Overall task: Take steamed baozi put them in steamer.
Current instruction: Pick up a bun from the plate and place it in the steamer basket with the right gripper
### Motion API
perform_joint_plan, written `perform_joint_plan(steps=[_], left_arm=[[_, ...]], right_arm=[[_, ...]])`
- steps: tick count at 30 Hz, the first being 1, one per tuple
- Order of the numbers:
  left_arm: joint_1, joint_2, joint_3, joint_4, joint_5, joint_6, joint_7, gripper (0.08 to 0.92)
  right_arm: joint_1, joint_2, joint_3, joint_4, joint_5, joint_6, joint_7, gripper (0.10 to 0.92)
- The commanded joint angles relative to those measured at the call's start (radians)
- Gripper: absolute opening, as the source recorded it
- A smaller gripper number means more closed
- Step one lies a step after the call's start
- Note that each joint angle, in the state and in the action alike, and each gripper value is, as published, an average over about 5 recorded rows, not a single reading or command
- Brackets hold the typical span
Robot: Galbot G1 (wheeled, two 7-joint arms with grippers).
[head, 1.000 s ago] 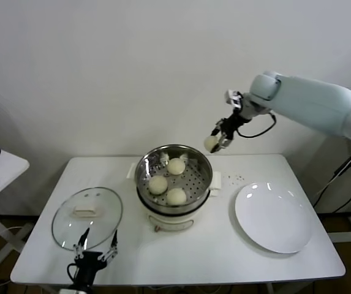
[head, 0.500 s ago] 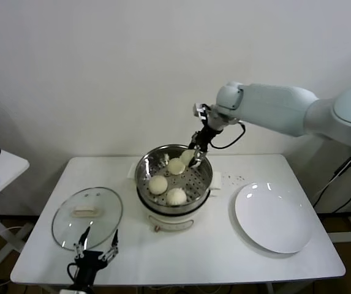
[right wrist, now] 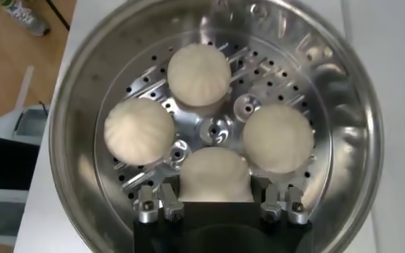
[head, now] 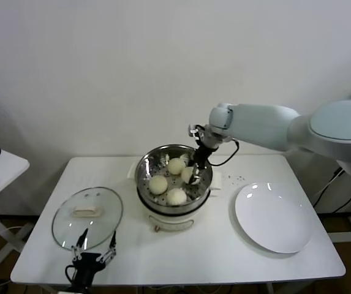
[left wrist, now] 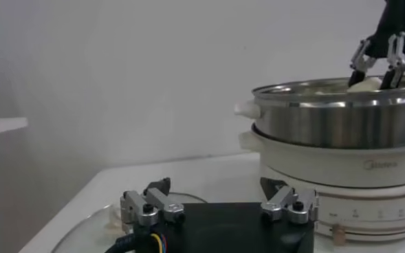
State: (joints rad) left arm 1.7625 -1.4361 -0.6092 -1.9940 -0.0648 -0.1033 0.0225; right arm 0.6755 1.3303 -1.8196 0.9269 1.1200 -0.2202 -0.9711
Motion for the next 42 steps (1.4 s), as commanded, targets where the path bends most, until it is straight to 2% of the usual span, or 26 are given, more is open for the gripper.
perform_joint_plan(steps=[1, 25, 28, 33, 42], left_arm=[[0.001, 0.002, 0.0, 0.002, -0.005, 0.0, 0.0, 0.823], [-0.004, -0.008, 0.017, 0.0, 0.007, 0.002, 0.001, 0.823], [-0.004, -0.009, 0.016, 0.001, 0.008, 0.001, 0.0, 0.823], [-0.003, -0.008, 0.014, 0.005, 0.006, -0.001, -0.001, 0.823], [-0.017, -0.014, 0.015, 0.002, 0.003, 0.006, -0.001, 0.823]], right_arm=[[-0.027, -0.001, -0.015, 0.002, -0.021, -0.002, 0.007, 0.662], [-0.017, -0.024, -0.013, 0.02, -0.037, -0.001, 0.03, 0.662], [-0.014, -0.023, -0.013, 0.021, -0.036, 0.0, 0.027, 0.688], [-0.012, -0.024, -0.009, 0.021, -0.035, 0.002, 0.019, 0.8], [0.02, -0.029, 0.038, 0.025, -0.006, 0.005, 0.012, 0.823]])
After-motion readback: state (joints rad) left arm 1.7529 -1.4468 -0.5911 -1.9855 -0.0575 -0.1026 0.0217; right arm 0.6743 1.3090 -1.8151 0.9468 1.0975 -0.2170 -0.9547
